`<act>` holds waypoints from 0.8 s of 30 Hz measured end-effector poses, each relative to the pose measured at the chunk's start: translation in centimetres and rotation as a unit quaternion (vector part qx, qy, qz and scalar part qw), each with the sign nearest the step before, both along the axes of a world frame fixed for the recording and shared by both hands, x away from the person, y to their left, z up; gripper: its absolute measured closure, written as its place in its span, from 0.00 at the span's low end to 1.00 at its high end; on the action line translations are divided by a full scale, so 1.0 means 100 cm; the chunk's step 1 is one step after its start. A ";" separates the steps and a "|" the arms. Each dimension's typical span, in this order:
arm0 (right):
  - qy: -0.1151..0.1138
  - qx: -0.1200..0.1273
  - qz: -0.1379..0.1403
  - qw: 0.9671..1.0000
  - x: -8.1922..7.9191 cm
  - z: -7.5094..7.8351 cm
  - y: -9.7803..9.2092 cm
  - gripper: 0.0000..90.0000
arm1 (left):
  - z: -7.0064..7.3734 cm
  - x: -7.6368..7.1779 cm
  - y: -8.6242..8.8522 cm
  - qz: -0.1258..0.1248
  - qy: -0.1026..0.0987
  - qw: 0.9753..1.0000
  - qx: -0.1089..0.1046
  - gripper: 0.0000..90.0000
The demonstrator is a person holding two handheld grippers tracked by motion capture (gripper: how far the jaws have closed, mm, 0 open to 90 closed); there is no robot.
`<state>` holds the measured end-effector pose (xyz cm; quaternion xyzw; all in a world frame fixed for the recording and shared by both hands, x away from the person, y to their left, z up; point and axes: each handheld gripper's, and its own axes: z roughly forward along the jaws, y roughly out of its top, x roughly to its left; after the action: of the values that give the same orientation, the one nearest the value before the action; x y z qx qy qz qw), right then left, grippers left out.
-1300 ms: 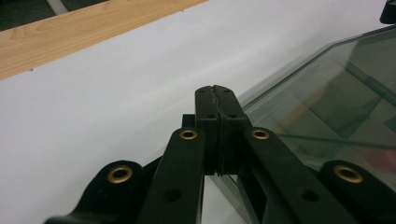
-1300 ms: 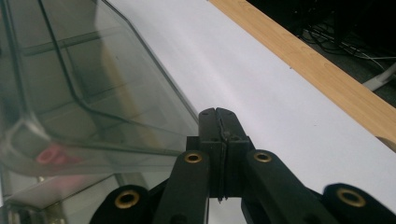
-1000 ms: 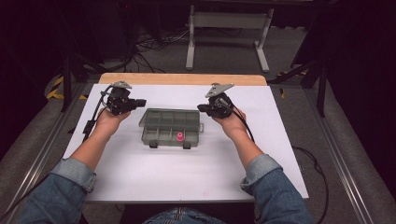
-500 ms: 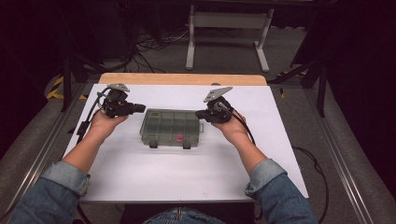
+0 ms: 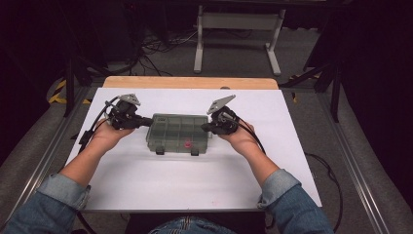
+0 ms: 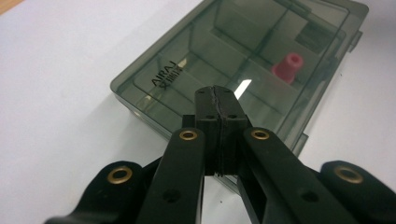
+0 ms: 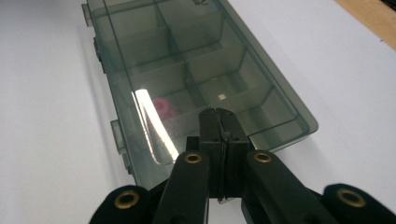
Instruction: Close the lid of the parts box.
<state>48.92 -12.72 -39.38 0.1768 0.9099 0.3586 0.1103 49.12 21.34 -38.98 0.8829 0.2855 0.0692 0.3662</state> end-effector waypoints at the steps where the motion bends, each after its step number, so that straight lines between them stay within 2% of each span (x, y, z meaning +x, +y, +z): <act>1: 0.006 0.000 0.000 1.000 -0.001 -0.001 0.001 1.00 | -0.001 -0.001 -0.001 -0.002 0.004 1.000 -0.001 0.99; 10: 0.018 -0.018 0.010 1.000 -0.005 -0.006 0.004 1.00 | -0.008 -0.001 -0.002 -0.024 0.025 0.999 0.017 0.99; 24: 0.026 -0.028 0.013 0.999 -0.008 -0.013 0.006 1.00 | -0.016 -0.005 -0.006 -0.043 0.033 0.998 0.034 0.99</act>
<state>48.10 -12.10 -40.72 0.1710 0.9244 0.3298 0.0863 48.61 20.74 -40.54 0.9082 0.2569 0.0338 0.3286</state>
